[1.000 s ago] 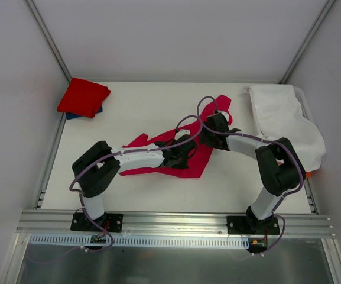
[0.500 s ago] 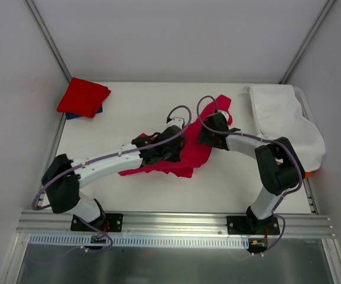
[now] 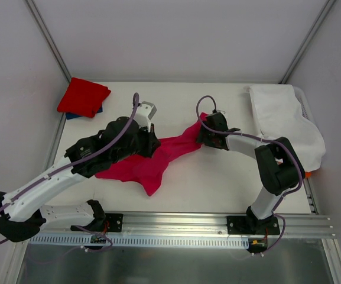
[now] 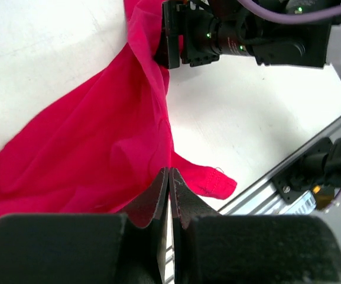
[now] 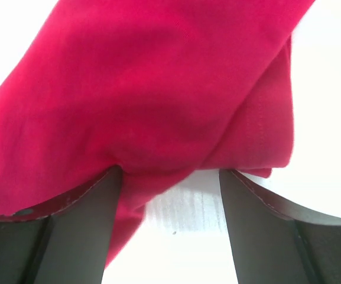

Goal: Fold and stack the t-shirts
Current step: Flatten the tshirt out

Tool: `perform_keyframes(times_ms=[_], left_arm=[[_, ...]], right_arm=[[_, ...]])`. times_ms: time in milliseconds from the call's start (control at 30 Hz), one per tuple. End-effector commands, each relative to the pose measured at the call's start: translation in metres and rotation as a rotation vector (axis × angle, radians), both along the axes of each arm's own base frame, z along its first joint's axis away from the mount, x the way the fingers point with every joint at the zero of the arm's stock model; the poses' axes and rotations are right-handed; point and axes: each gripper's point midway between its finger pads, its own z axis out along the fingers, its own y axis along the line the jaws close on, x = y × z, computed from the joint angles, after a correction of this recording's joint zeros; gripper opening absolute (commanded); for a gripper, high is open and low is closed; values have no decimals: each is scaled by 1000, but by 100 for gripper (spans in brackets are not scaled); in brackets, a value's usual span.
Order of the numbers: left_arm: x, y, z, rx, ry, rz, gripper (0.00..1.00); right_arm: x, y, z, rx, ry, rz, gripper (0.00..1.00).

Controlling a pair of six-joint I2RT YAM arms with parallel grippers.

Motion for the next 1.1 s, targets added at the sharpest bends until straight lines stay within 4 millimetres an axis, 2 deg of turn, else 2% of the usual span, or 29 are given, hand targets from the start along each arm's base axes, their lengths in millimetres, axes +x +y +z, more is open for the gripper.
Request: perform_keyframes(times_ms=[0, 100, 167, 200, 267, 400, 533, 633, 767, 933, 967, 1067], left_arm=[[-26, 20, 38, -11, -75, -112, 0], [-32, 30, 41, 16, -98, -135, 0], [-36, 35, 29, 54, -76, -148, 0], [-41, 35, 24, 60, -57, -172, 0], [-49, 41, 19, 61, -41, -185, 0], [-64, 59, 32, 17, -69, -203, 0], [-74, 72, 32, 15, -64, -206, 0], [-77, 73, 20, 27, -32, -211, 0], [-84, 72, 15, 12, -6, -234, 0], [-97, 79, 27, -28, -38, -276, 0], [-97, 81, 26, -19, -40, -284, 0], [-99, 83, 13, 28, -25, -300, 0]], right_arm=[[-4, -2, 5, 0, 29, -14, 70], [0, -1, 23, 8, -3, -19, 70], [0, -3, 33, 2, -12, -19, 70], [7, -1, 53, 14, -53, -21, 70], [10, -3, 71, 4, -74, -23, 71], [27, 0, 131, 20, -188, -15, 74], [32, 4, 168, 42, -241, -2, 76], [36, 7, 181, 62, -266, 4, 76], [38, 9, 179, 61, -263, 6, 78], [35, 20, 148, 84, -190, 18, 78], [30, 19, 134, 80, -165, 18, 78], [21, 27, 113, 83, -137, 31, 78]])
